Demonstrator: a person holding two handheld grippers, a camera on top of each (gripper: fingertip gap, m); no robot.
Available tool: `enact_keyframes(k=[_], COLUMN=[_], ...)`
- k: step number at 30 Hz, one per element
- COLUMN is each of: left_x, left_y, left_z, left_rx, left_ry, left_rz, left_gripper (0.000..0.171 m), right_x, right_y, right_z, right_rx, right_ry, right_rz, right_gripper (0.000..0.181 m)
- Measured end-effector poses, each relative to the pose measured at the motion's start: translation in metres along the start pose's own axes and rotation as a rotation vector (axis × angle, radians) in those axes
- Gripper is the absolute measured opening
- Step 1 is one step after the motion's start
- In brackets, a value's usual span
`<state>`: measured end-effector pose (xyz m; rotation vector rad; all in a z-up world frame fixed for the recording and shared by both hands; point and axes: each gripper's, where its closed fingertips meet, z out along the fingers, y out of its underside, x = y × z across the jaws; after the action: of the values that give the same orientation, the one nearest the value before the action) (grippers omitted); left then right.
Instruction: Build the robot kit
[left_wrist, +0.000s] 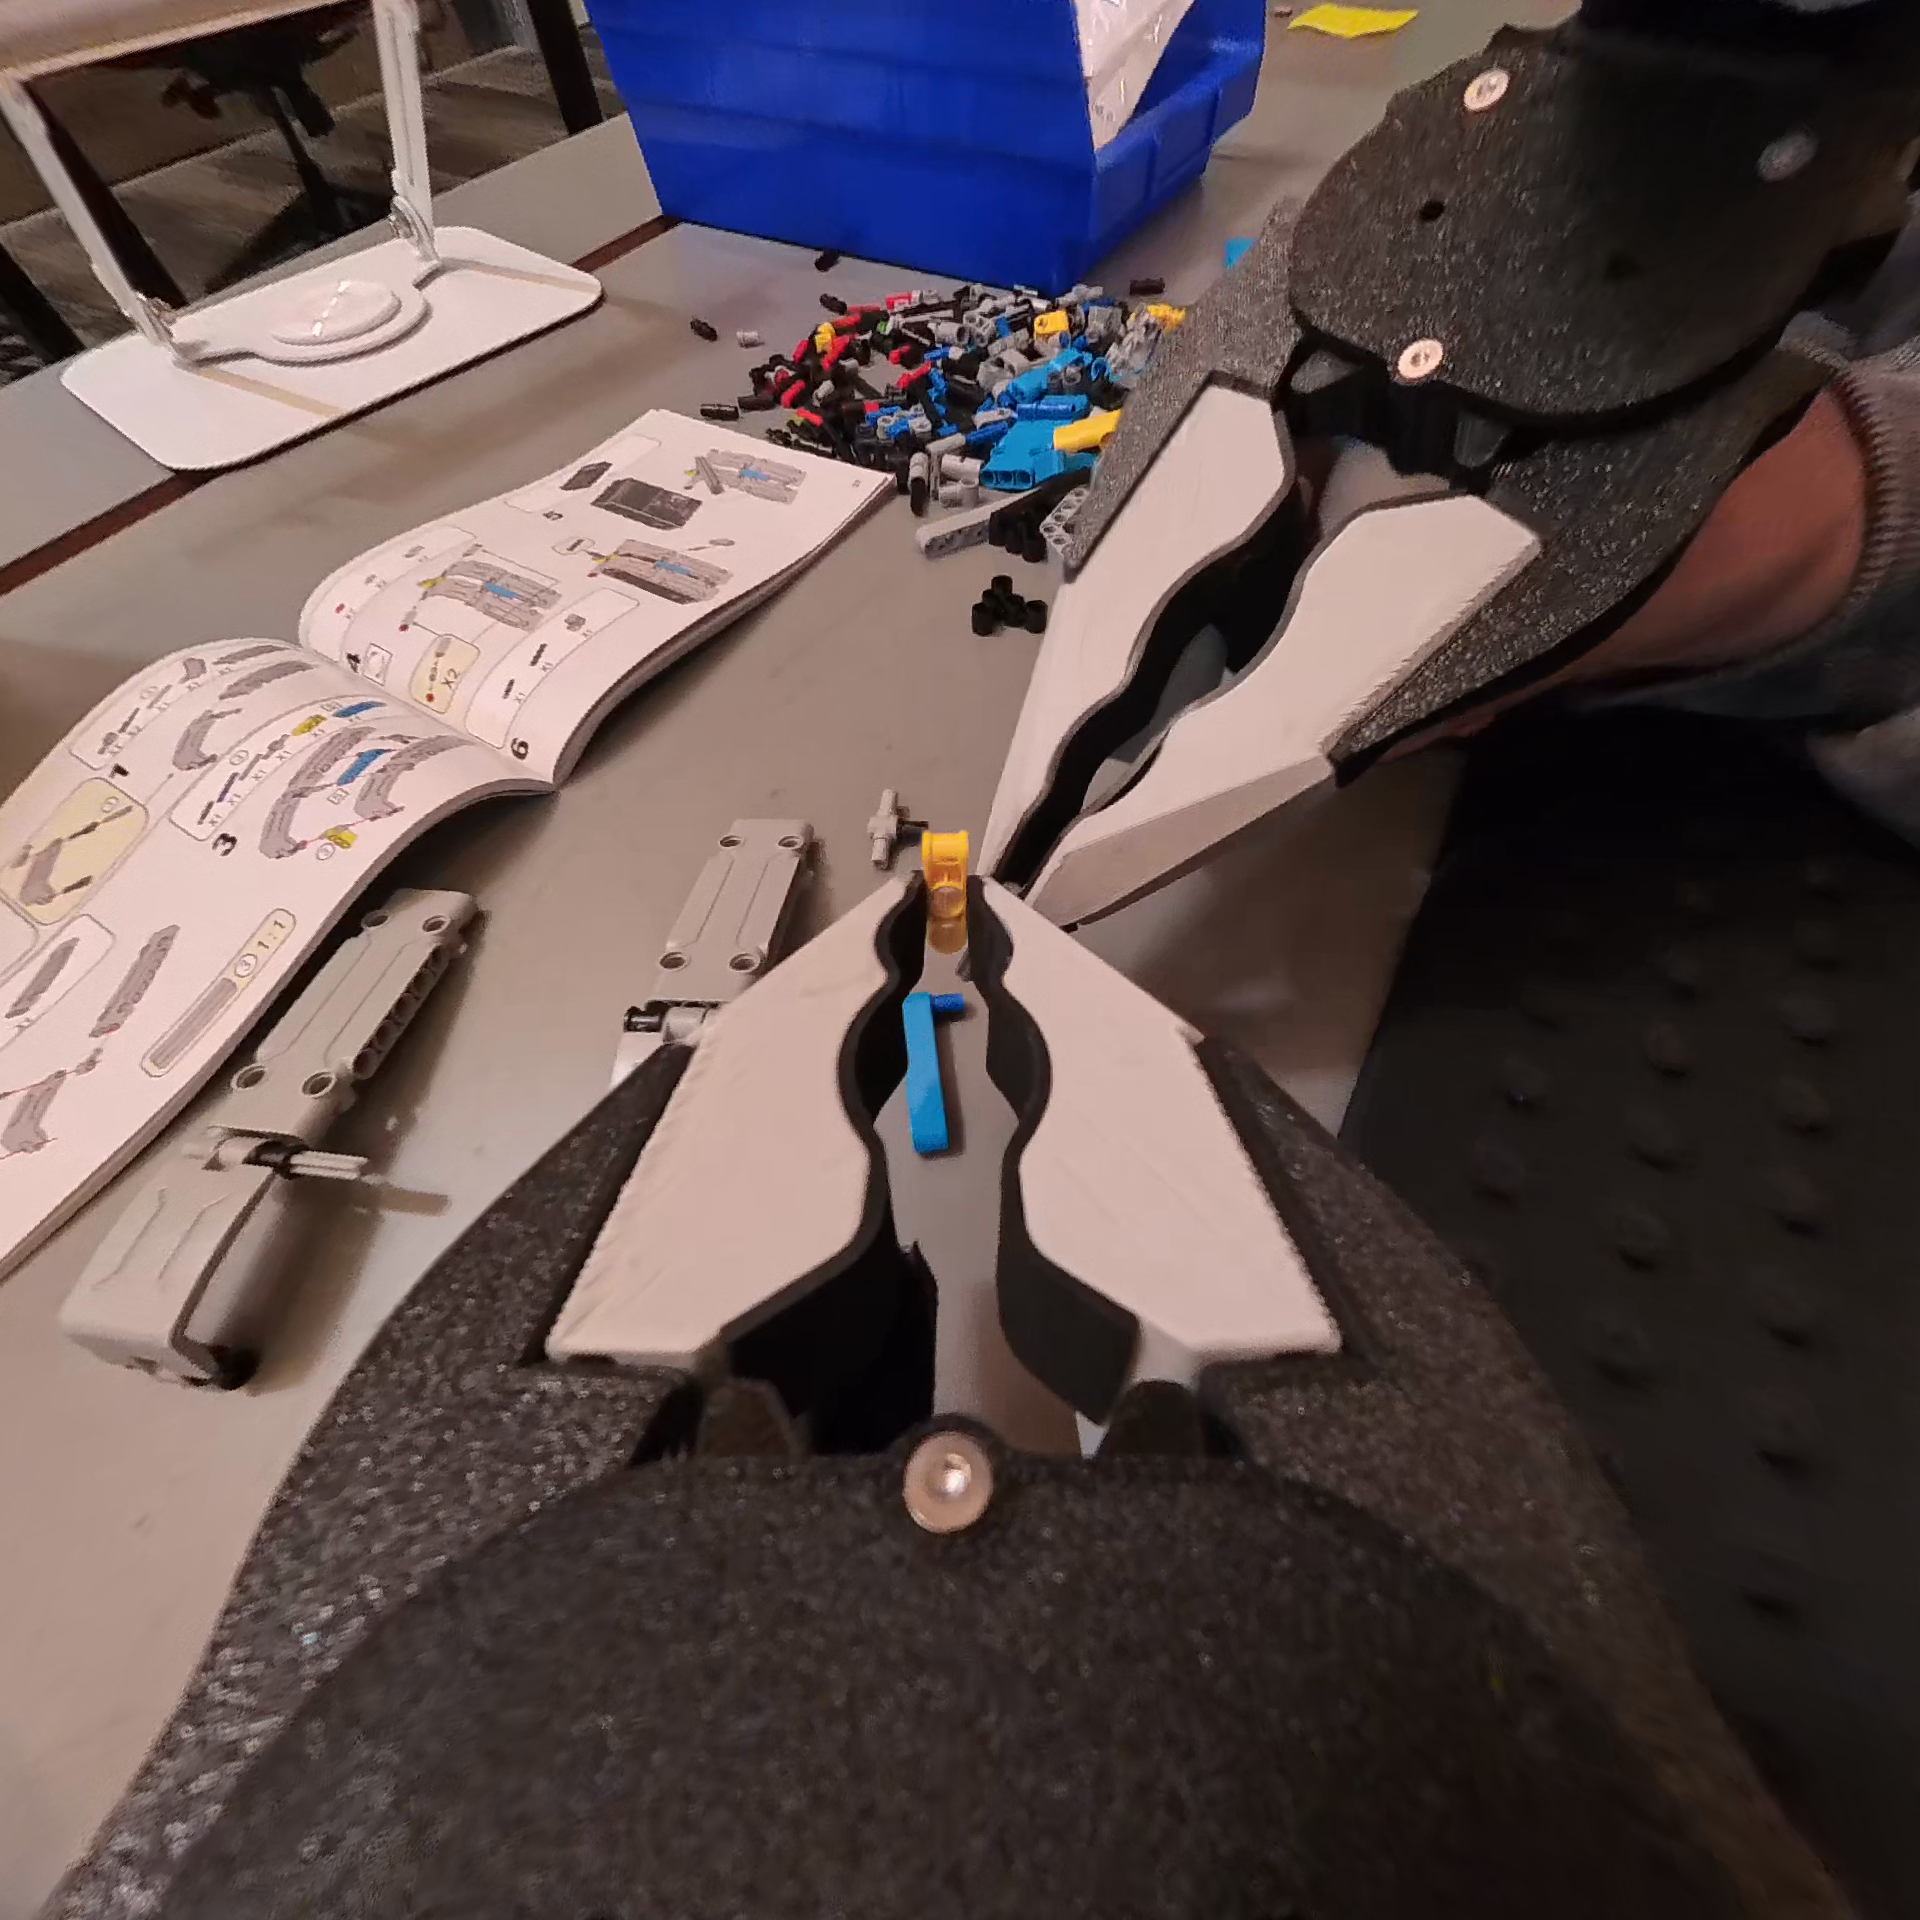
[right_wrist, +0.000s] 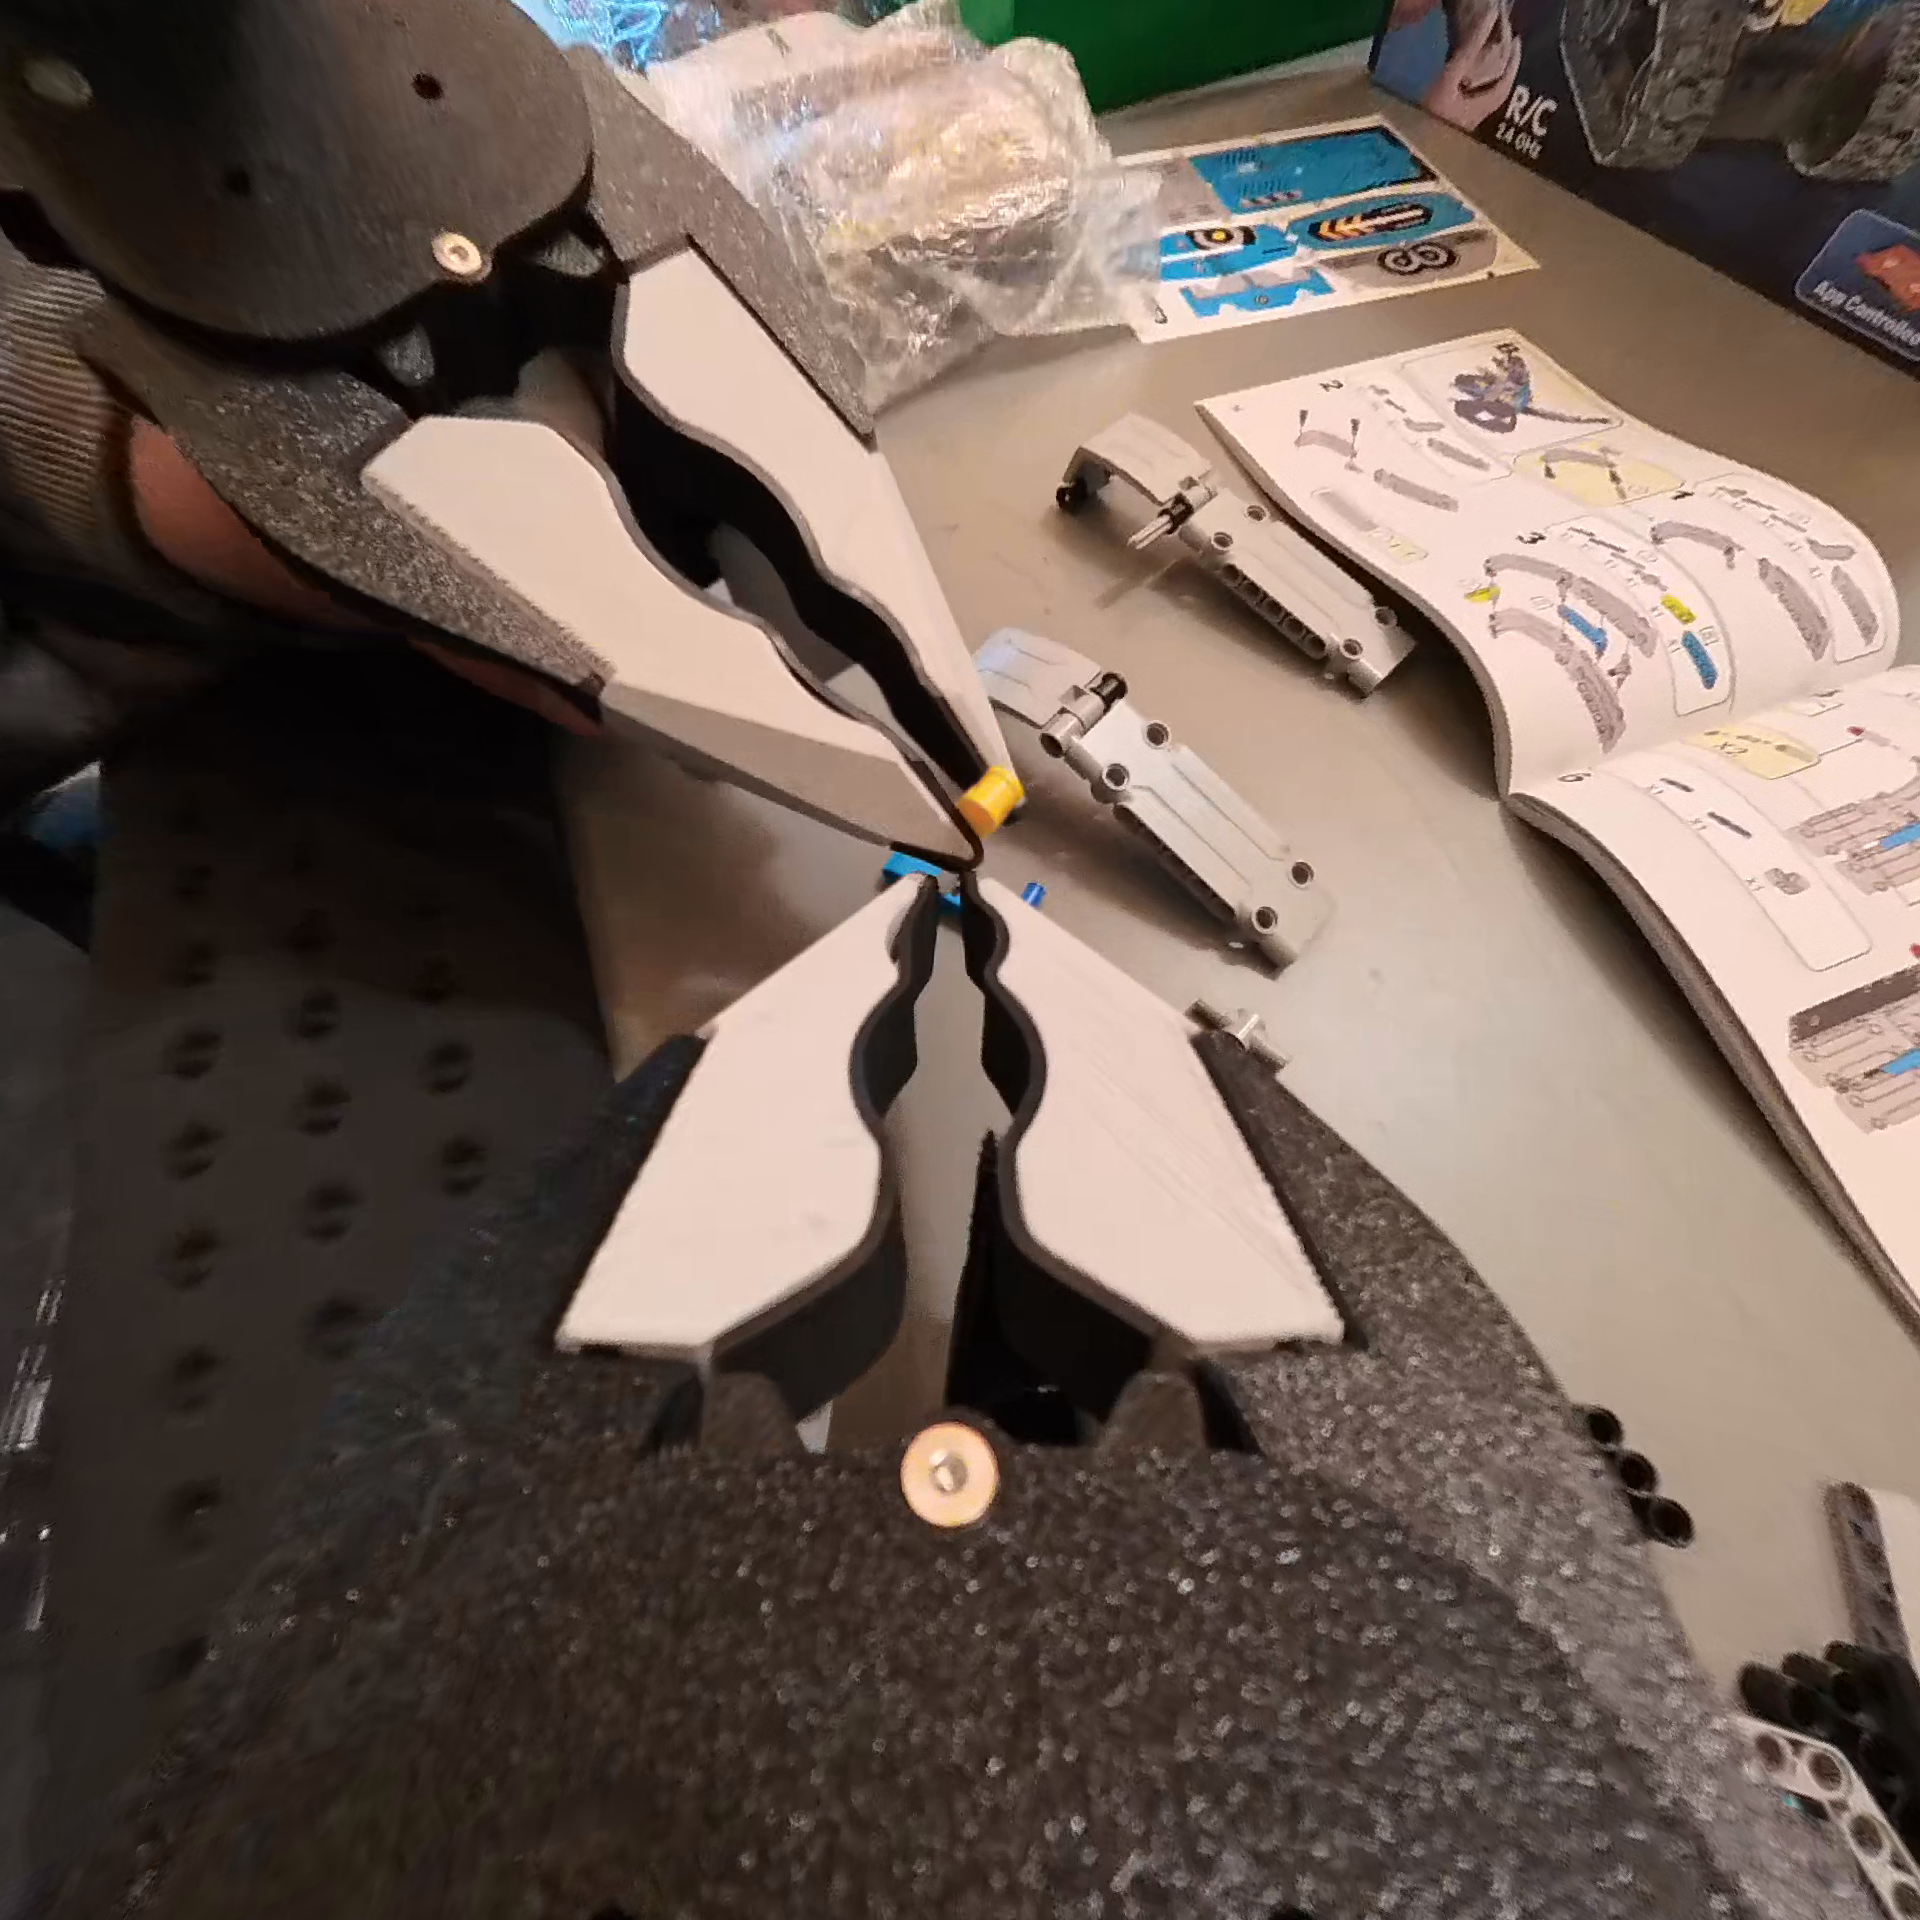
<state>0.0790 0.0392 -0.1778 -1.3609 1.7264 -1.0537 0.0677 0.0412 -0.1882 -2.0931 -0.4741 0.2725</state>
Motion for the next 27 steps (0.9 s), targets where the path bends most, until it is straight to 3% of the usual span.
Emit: enact_keyframes(k=[8,12,16,20,27], left_x=[-0.001,-0.016,-0.03,-0.025,-0.018], left_y=[0.009,-0.001,-0.014,-0.018,-0.022], left_z=[0.006,-0.003,-0.016,-0.018,-0.018], left_rx=[-0.091,0.011,0.151,0.176,0.189], left_ry=[-0.127,-0.059,0.058,0.086,0.108], left_rz=[0.189,-0.078,-0.337,-0.338,-0.308], left_gripper=[0.007,0.006,0.006,0.006,0.006], right_x=[0.002,0.009,0.008,0.011,0.013], right_y=[0.011,-0.015,-0.052,-0.059,-0.049], right_z=[0.005,-0.011,-0.032,-0.028,-0.017], right_rx=[-0.067,0.078,0.272,0.277,0.204], right_ry=[0.001,0.034,0.175,0.259,0.266], right_rz=[0.028,0.019,-0.176,-0.179,-0.175], right_gripper=[0.002,0.002,0.002,0.002,0.001])
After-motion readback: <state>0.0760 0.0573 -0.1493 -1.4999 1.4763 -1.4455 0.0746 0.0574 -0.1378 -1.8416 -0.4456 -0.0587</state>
